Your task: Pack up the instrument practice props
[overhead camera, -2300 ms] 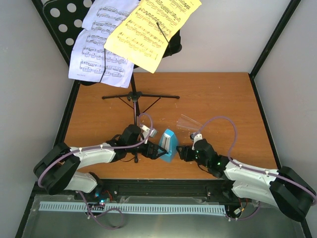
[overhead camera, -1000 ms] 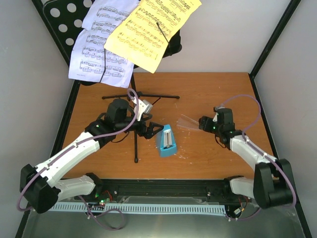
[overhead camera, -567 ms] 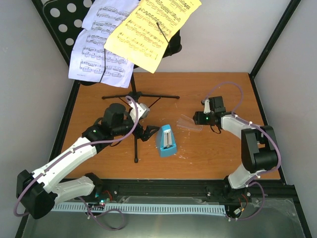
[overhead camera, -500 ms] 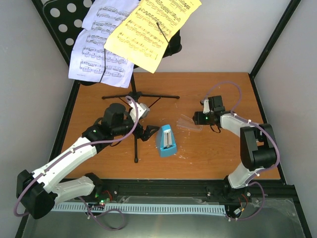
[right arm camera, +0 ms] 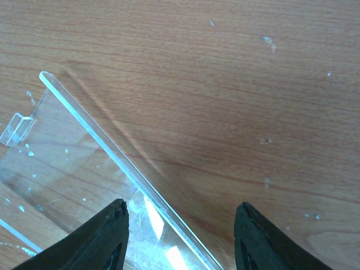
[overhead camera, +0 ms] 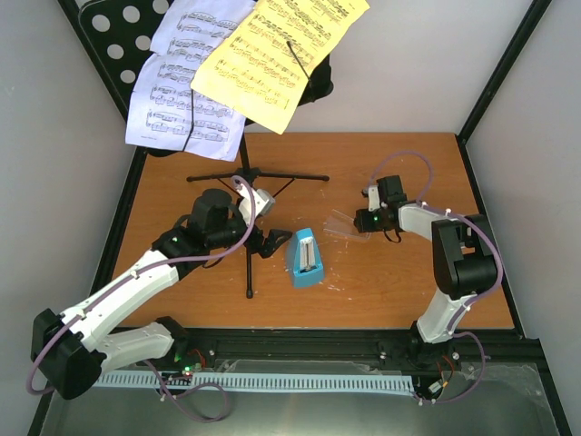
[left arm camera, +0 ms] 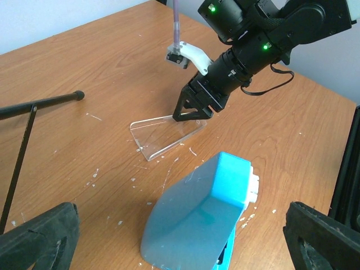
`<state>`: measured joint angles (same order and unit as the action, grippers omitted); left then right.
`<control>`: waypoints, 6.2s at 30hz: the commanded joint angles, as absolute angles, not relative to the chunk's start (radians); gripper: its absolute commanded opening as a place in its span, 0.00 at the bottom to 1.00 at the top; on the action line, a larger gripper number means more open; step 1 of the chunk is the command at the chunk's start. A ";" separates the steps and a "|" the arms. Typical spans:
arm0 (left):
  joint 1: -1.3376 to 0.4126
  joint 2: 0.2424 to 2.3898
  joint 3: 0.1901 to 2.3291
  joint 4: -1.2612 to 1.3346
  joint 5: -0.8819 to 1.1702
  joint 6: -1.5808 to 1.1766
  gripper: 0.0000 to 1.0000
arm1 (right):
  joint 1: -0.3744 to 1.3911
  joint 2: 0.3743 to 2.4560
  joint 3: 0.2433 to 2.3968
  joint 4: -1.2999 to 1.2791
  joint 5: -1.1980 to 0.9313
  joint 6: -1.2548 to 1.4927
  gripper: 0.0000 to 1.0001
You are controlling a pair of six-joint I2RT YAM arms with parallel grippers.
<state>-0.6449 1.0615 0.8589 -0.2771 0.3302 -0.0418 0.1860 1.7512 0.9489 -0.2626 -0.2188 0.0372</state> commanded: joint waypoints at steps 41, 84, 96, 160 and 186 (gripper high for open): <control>-0.630 0.873 0.826 -0.171 0.478 -0.003 0.99 | 0.281 1.138 0.742 -0.414 -0.335 0.260 0.03; -0.632 1.045 0.959 -0.554 1.040 -0.067 0.40 | 0.624 1.157 0.864 -0.805 -1.071 0.127 0.03; -0.667 1.050 0.936 -0.567 1.100 -0.052 0.32 | 0.625 1.158 0.865 -0.816 -1.055 0.119 0.03; -0.745 0.935 0.764 -0.036 0.938 -0.510 0.00 | 0.569 0.837 0.816 -0.427 -0.541 0.451 1.00; -0.743 0.857 0.639 0.589 0.451 -0.982 0.00 | 0.643 0.635 0.495 0.527 -0.195 0.899 1.00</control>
<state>-0.7406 0.8558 0.6395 0.4847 0.5037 -0.9096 0.5903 0.5957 0.4900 0.3248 -0.2310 0.8814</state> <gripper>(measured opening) 0.045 0.999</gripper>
